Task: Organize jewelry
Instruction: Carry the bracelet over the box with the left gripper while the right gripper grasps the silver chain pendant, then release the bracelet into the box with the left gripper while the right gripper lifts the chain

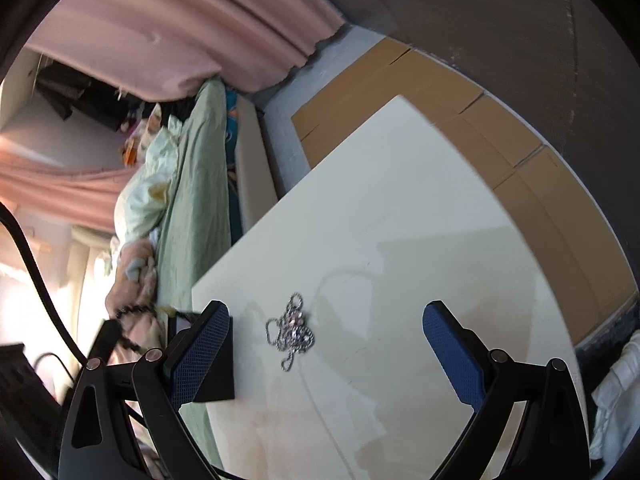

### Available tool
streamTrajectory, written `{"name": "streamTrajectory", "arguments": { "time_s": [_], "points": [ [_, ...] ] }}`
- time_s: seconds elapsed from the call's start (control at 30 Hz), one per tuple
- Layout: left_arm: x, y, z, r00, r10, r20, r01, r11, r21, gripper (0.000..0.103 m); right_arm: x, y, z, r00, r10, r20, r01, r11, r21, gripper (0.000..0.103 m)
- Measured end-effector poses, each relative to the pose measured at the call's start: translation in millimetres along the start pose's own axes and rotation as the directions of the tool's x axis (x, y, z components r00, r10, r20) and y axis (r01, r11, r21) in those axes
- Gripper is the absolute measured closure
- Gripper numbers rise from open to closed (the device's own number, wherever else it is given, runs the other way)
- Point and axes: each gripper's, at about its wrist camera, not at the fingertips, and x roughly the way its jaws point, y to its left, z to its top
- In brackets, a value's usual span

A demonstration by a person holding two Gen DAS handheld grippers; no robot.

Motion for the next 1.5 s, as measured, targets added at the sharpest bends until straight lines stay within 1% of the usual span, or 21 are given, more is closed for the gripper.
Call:
{"name": "streamTrajectory", "arguments": {
  "time_s": [0.03, 0.1, 0.13, 0.17, 0.23, 0.3, 0.53, 0.7, 0.8, 0.9, 0.93, 0.97, 1.0, 1.03, 1.13, 1.17, 1.27, 1.3, 1.37, 1.43, 1.5],
  "points": [
    [-1.7, 3.7, 1.6, 1.000, 0.003, 0.005, -0.003, 1.000, -0.006, 0.095, 3.6, 3.3, -1.5, 1.000, -0.006, -0.010, 0.006, 1.000, -0.015, 0.004],
    [-5.9, 13.1, 4.7, 1.000, 0.007, 0.014, -0.007, 1.000, -0.023, 0.095, 11.5, 10.5, -4.7, 0.999, -0.025, -0.032, 0.023, 0.999, -0.049, 0.010],
    [-8.0, 18.2, 6.2, 1.000, 0.010, 0.018, -0.010, 0.999, -0.033, 0.095, 17.8, 15.3, -7.2, 0.998, -0.034, -0.051, 0.030, 0.997, -0.068, 0.017],
    [-9.7, 22.5, 6.8, 1.000, 0.012, 0.021, -0.012, 0.999, -0.039, 0.095, 21.4, 17.0, -8.3, 0.997, -0.038, -0.062, 0.033, 0.997, -0.075, 0.019],
    [-14.0, 30.7, 8.2, 0.999, 0.022, 0.028, -0.021, 0.998, -0.052, 0.095, 33.3, 23.0, -12.6, 0.995, -0.049, -0.092, 0.041, 0.995, -0.093, 0.020],
    [-17.9, 38.8, 9.7, 0.999, 0.036, 0.036, -0.034, 0.998, -0.061, 0.095, 42.0, 29.3, -16.4, 0.992, -0.075, -0.102, 0.063, 0.991, -0.117, 0.021],
    [-22.7, 65.4, 6.1, 0.998, 0.064, 0.026, -0.061, 0.994, -0.090, 0.095, 65.3, 48.2, -28.1, 0.982, -0.151, -0.116, 0.126, 0.972, -0.197, 0.029],
    [-21.5, 85.1, -2.2, 0.996, 0.086, -0.001, -0.086, 0.991, -0.099, 0.095, 78.0, 56.2, -37.7, 0.964, -0.237, -0.118, 0.201, 0.945, -0.257, 0.036],
    [-16.6, 97.7, -9.2, 0.994, 0.106, -0.024, -0.108, 0.988, -0.113, 0.095, 79.6, 62.6, -43.6, 0.953, -0.289, -0.092, 0.251, 0.921, -0.297, 0.041],
    [-10.2, 110.1, -12.7, 0.990, 0.137, -0.041, -0.141, 0.980, -0.141, 0.095, 83.0, 71.8, -50.9, 0.938, -0.342, -0.053, 0.304, 0.887, -0.349, 0.050],
    [-8.3, 112.3, -14.0, 0.989, 0.141, -0.052, -0.147, 0.978, -0.146, 0.095, 83.5, 73.7, -52.1, 0.933, -0.357, -0.043, 0.319, 0.876, -0.363, 0.055],
    [-3.3, 115.3, -15.9, 0.987, 0.140, -0.079, -0.151, 0.977, -0.153, 0.095, 84.6, 76.6, -54.6, 0.925, -0.380, -0.026, 0.341, 0.858, -0.385, 0.064],
    [0.6, 116.7, -18.5, 0.986, 0.134, -0.104, -0.149, 0.976, -0.157, 0.094, 84.5, 77.7, -55.5, 0.920, -0.392, -0.016, 0.354, 0.847, -0.397, 0.071],
    [5.9, 117.4, -20.8, 0.983, 0.122, -0.135, -0.143, 0.977, -0.158, 0.094, 84.3, 78.1, -56.1, 0.918, -0.397, -0.011, 0.359, 0.842, -0.403, 0.082],
    [14.6, 114.9, -26.3, 0.979, 0.098, -0.177, -0.125, 0.981, -0.150, 0.094, 81.2, 75.0, -54.1, 0.931, -0.364, -0.029, 0.326, 0.864, -0.385, 0.084],
    [16.0, 113.7, -28.0, 0.978, 0.100, -0.184, -0.128, 0.981, -0.144, 0.094, 79.7, 74.5, -54.1, 0.936, -0.351, -0.031, 0.313, 0.869, -0.383, 0.091],
    [22.8, 112.4, -29.4, 0.972, 0.102, -0.213, -0.133, 0.982, -0.136, 0.091, 72.7, 77.7, -51.7, 0.951, -0.308, -0.030, 0.274, 0.885, -0.377, 0.095],
    [24.4, 112.3, -30.1, 0.971, 0.096, -0.220, -0.129, 0.981, -0.142, 0.088, 69.9, 78.5, -51.2, 0.956, -0.291, -0.029, 0.259, 0.890, -0.375, 0.095],
    [23.8, 111.6, -31.0, 0.972, 0.084, -0.217, -0.119, 0.981, -0.156, 0.076, 63.5, 80.0, -50.2, 0.963, -0.267, -0.022, 0.239, 0.895, -0.377, 0.095],
    [21.4, 109.6, -31.5, 0.977, 0.077, -0.199, -0.111, 0.980, -0.166, 0.037, 61.4, 82.0, -48.0, 0.969, -0.248, -0.019, 0.223, 0.901, -0.372, 0.095],
    [14.8, 108.0, -31.0, 0.985, 0.064, -0.159, -0.092, 0.980, -0.179, 0.021, 54.1, 82.8, -47.2, 0.977, -0.212, -0.012, 0.193, 0.912, -0.362, 0.095]
  ]
}}
